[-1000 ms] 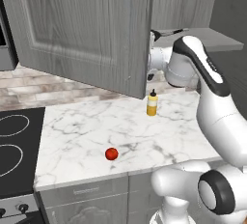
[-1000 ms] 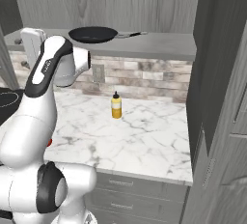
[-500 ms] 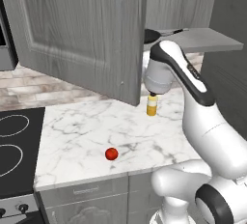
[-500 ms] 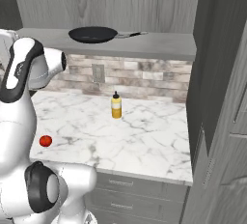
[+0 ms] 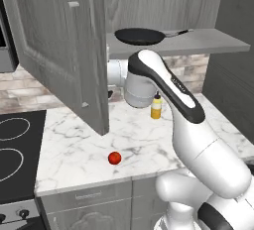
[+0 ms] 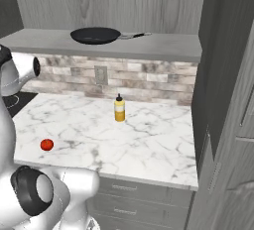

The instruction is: Pick the pan from the cabinet and place it on the stove. Then turn on the stove burner for the pan.

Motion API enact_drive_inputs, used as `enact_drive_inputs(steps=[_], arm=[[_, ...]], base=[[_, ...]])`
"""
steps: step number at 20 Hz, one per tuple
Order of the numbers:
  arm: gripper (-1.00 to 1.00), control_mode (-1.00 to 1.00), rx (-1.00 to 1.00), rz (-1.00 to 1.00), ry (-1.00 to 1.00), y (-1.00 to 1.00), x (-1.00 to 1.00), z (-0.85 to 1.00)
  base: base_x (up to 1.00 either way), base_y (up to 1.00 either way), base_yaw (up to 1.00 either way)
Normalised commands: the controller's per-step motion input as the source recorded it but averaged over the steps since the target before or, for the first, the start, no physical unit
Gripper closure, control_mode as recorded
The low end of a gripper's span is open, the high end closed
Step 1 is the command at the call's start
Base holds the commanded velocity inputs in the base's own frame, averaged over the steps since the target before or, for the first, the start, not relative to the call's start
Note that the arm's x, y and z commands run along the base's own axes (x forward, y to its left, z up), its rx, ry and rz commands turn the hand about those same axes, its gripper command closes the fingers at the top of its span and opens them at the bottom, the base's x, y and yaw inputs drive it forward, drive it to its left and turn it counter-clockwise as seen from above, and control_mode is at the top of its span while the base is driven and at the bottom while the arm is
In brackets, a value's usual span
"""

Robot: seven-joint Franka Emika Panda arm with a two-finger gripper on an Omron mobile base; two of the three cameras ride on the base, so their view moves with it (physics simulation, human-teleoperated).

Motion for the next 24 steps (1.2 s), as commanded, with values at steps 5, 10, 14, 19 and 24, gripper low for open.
enact_drive_inputs(steps=[5,10,14,19,24], arm=[[-1.00,-1.00,-0.01,0.03,0.07,0.73,-0.19,-0.02],[-1.00,-1.00,-0.02,0.04,0.08,0.71,-0.11,-0.01],[-1.00,-1.00,-0.03,0.04,0.04,0.40,-0.07,-0.01],[-1.00,-1.00,-0.01,0.03,-0.07,-0.01,-0.08,0.00],[-1.00,-1.00,0.00,0.01,-0.20,-0.31,-0.26,0.00]], base=[[0.00,0.00,0.00],[0.00,0.00,0.00],[0.00,0.00,0.00],[0.00,0.00,0.00],[0.00,0.00,0.00]])
